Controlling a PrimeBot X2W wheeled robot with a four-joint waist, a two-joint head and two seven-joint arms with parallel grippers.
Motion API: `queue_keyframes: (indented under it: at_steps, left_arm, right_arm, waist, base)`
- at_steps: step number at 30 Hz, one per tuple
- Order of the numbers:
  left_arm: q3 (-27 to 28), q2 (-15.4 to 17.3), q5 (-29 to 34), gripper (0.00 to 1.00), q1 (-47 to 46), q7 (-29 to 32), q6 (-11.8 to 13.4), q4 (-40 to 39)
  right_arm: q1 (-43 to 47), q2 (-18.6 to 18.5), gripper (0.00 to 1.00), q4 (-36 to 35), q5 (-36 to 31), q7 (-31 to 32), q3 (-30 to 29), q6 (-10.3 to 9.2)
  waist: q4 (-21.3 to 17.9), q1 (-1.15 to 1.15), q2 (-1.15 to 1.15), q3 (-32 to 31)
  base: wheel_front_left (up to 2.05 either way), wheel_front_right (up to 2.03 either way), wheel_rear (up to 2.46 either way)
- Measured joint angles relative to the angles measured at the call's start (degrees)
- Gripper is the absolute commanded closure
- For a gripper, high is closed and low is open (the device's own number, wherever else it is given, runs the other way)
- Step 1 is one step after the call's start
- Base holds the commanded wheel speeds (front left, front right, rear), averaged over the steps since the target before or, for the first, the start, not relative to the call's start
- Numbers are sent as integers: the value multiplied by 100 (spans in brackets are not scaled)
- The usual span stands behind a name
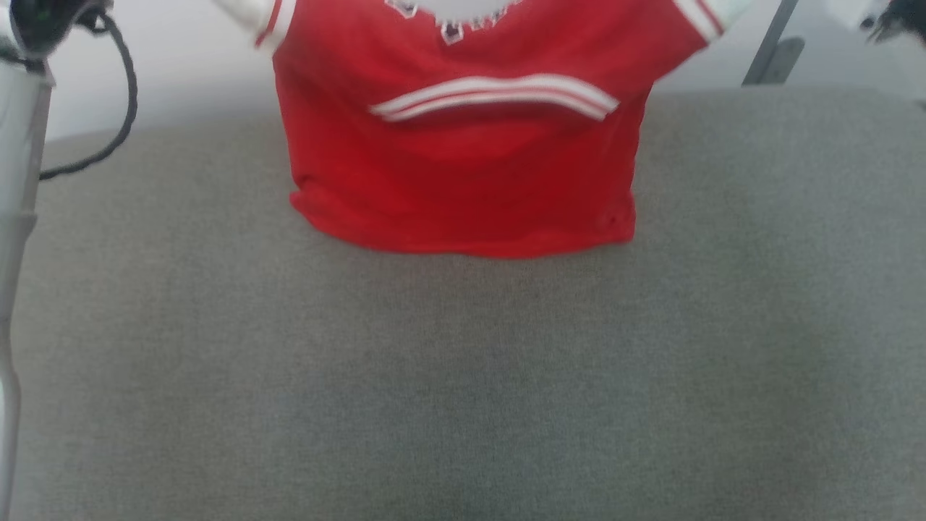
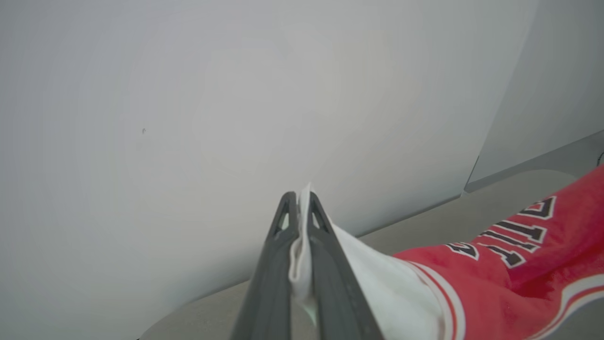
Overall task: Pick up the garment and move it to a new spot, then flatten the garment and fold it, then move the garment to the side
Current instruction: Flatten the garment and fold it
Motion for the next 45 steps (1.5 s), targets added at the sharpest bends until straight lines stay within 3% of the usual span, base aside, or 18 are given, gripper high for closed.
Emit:
queue_keyframes:
  at_steps: [8, 17, 22, 26, 32, 39, 45]
  left_arm:
    - [-63, -341, 321, 100, -898, -1087, -89, 597]
    - [-149, -582, 957, 100, -2202, -3260, -115, 1414]
    - [-167, -748, 1078, 100, -2515, -4198, -152, 2012]
    - [-316, -808, 1025, 100, -2238, -4221, -296, 2628]
    - [-390, -923, 678, 100, -1421, -3400, -427, 3465]
    - [-588, -896, 378, 100, -383, -2272, -475, 3790]
    - [-678, -738, 45, 100, 656, -1720, -482, 3399]
  right_arm:
    - [-920, -30, 100, 896, -469, -1194, 303, 0]
    - [-2273, -8, 100, 2086, -1550, -3673, 576, 3]
    - [-2597, 120, 100, 2487, -2127, -3974, 616, 3]
    - [-2175, 280, 100, 2806, -1949, -3964, 927, 4]
    - [-1272, 243, 100, 2687, -876, -3232, 1582, 4]
    - [-269, -472, 100, 1706, 298, -2054, 2365, 4]
    - [573, -1200, 100, 733, 1013, -1299, 2741, 4]
  waist:
    - [-23, 0, 0, 787]
    - [37, 1, 0, 1706]
    - [109, 1, 0, 1996]
    - [191, 1, 1, 1995]
    - [259, 1, 1, 1812]
    - [325, 1, 1, 1493]
    - [452, 1, 1, 1197]
  base:
    - [0, 0, 0]
    - [0, 0, 0]
    - [0, 0, 0]
    - [0, 0, 0]
    - [0, 0, 0]
    - [0, 0, 0]
    - [0, 0, 0]
